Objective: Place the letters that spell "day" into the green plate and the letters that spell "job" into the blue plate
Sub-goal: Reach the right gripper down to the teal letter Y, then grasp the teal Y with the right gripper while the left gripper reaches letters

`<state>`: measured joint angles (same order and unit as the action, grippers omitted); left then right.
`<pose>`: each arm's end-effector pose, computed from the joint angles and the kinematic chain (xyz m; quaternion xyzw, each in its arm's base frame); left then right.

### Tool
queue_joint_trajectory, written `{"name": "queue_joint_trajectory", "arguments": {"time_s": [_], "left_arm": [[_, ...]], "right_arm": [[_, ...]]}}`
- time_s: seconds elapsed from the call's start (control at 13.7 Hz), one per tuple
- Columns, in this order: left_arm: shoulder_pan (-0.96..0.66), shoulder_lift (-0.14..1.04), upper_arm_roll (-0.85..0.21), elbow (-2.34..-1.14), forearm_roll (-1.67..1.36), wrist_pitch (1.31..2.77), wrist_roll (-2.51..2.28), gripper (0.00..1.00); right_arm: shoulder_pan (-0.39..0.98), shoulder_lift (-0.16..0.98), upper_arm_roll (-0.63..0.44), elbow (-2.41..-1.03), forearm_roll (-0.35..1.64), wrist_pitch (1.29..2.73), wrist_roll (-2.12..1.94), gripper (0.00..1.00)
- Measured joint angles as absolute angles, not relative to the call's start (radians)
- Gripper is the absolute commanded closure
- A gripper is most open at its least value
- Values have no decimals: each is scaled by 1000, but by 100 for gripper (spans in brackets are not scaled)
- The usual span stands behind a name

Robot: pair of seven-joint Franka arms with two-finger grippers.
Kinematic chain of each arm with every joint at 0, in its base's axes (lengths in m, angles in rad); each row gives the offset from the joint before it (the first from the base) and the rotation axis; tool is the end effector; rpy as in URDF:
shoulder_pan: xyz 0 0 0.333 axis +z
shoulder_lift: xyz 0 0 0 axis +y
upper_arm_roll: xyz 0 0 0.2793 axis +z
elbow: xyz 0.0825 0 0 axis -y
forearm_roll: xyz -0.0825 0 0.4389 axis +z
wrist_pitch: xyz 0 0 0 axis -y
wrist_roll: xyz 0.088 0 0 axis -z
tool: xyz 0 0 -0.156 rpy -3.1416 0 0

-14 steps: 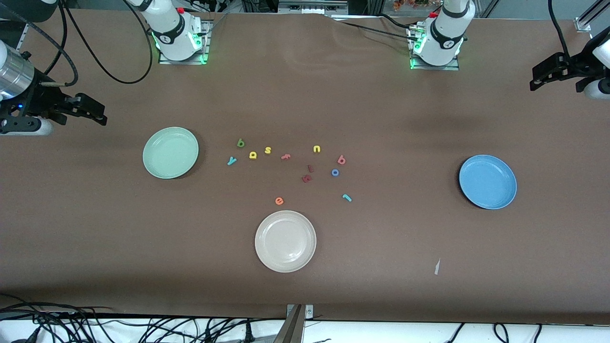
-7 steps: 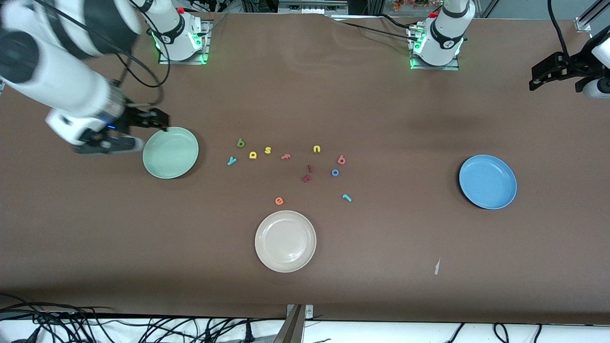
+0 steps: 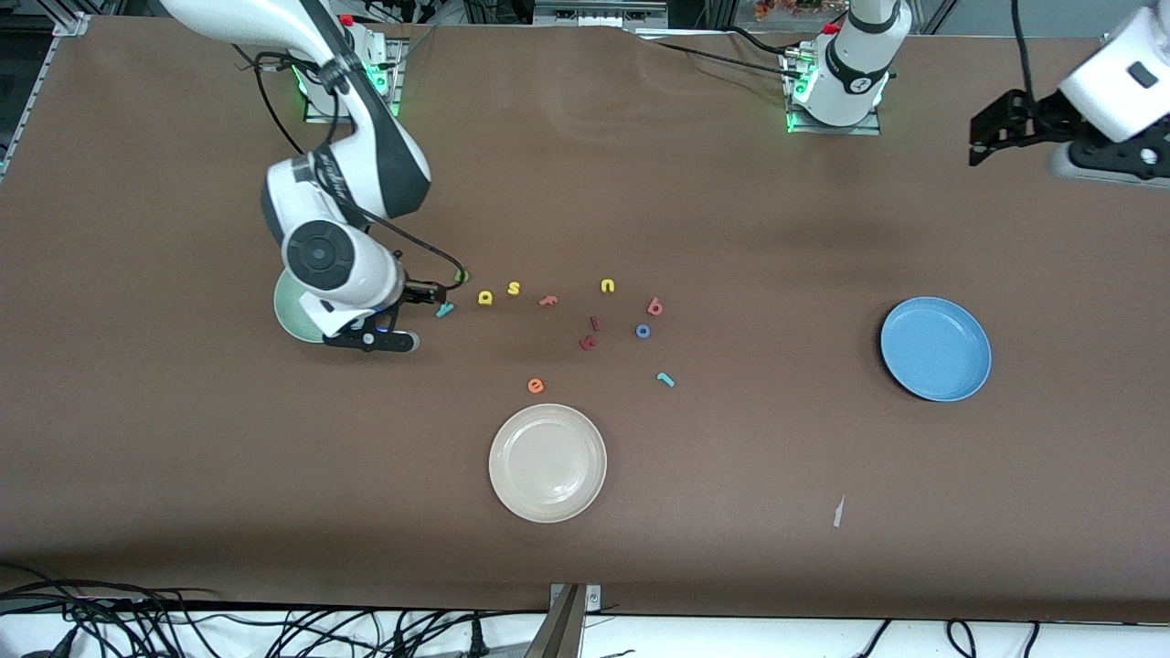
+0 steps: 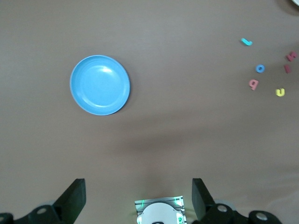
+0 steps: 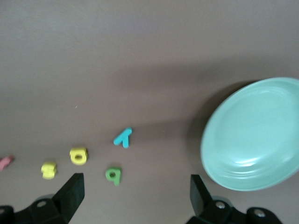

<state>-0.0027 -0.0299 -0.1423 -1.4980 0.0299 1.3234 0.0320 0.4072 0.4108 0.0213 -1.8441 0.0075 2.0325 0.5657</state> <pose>0.5615 -0.0778 0.5746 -0.9936 0.0854 0.0714 0.0209 0.5734 0.2631 0.1712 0.9913 -0.0706 -0.1011 0.0463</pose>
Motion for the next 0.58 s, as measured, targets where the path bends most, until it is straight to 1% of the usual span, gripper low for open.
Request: {"name": "queue_joint_trajectory", "arguments": {"time_s": [0.15, 0.22, 0.36, 0.58], "left_arm": [[-34, -28, -140, -1508, 28, 1348, 27, 0], [-42, -25, -139, -1521, 18, 1376, 27, 0], [-46, -18, -138, -1561, -21, 1444, 27, 0], [-52, -5, -133, -1643, -82, 1543, 27, 0]], "right_arm": [[429, 409, 21, -1952, 7, 2174, 664, 0], [440, 408, 21, -1994, 7, 2221, 703, 0], [457, 406, 21, -2054, 7, 2289, 773, 1], [509, 409, 21, -2103, -4, 2356, 892, 5]]}}
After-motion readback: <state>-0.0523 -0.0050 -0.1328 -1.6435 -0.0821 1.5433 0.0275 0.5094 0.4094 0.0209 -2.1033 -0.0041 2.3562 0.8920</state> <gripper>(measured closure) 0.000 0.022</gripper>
